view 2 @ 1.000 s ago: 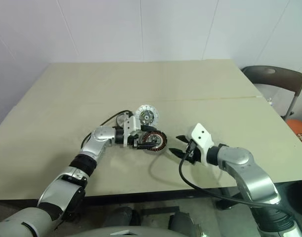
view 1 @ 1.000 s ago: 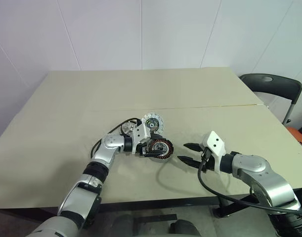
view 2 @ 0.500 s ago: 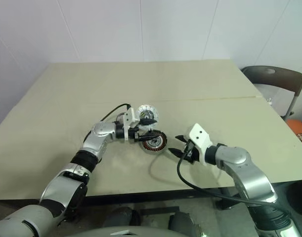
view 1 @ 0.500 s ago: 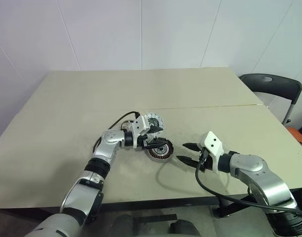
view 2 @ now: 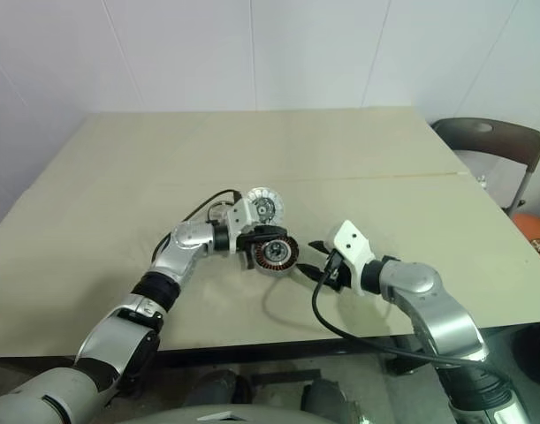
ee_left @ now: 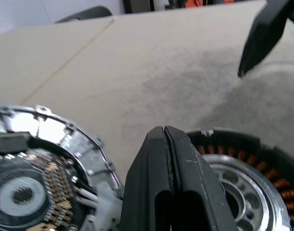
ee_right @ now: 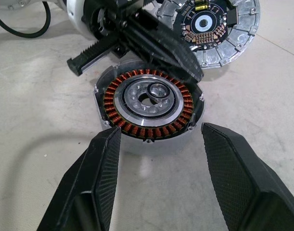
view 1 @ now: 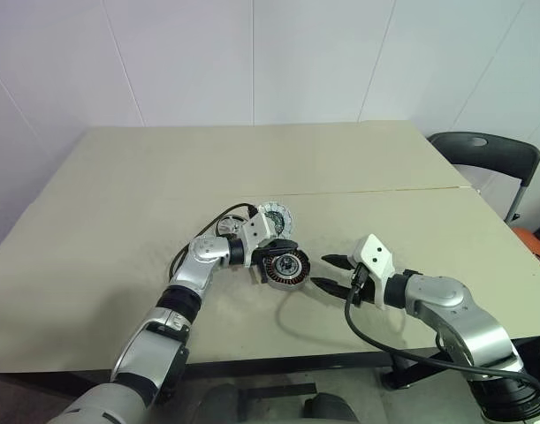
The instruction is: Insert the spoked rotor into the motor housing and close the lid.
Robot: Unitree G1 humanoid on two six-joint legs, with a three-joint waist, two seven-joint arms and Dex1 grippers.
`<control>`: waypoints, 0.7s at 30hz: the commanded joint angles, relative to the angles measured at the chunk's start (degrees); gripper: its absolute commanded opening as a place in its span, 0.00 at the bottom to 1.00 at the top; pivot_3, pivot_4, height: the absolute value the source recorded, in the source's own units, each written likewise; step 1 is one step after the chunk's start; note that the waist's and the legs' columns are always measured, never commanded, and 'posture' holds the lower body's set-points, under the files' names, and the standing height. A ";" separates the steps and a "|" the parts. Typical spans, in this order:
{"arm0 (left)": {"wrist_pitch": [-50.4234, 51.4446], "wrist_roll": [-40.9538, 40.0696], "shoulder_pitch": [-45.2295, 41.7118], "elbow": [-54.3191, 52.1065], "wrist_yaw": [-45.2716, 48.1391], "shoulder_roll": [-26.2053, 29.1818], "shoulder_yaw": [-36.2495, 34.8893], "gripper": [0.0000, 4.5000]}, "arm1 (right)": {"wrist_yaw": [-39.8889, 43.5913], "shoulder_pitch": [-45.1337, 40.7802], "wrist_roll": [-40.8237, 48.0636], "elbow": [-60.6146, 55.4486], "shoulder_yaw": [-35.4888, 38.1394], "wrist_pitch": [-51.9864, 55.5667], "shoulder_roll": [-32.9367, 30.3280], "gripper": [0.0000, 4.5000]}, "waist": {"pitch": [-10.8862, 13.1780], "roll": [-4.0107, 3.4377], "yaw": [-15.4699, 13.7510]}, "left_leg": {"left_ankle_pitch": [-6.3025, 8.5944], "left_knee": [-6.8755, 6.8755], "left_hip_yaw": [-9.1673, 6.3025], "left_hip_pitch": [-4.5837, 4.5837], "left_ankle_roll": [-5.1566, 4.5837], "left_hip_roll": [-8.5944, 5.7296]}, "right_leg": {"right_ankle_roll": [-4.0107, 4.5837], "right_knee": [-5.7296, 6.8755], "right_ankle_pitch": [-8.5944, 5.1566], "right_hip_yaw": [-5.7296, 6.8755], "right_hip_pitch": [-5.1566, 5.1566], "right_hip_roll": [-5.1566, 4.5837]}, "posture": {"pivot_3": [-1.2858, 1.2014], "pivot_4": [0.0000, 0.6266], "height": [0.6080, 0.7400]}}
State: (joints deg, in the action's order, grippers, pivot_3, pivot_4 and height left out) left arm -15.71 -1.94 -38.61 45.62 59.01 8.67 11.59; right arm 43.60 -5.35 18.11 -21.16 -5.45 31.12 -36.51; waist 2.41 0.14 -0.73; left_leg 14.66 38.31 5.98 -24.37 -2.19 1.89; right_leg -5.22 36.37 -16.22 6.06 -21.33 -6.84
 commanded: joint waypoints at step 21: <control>-1.60 0.75 -1.67 1.17 1.62 0.21 0.59 0.01 | -0.42 -0.72 0.10 -0.99 0.83 -1.24 0.10 0.63 | -0.04 0.00 0.02 | 0.00 0.05 -0.01 0.01 0.00 0.00 | 0.00 0.04 0.00 0.00 -0.01 0.00 | 0.52 0.00 1.00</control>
State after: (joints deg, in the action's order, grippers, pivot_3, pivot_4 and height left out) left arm -16.98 -0.66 -38.90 47.10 60.20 8.83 12.56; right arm 43.13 -5.29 18.16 -21.25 -5.45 30.87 -36.48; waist 2.37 0.14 -0.72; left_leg 14.66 38.36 5.98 -24.36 -2.19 1.89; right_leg -5.22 36.42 -16.22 6.06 -21.34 -6.84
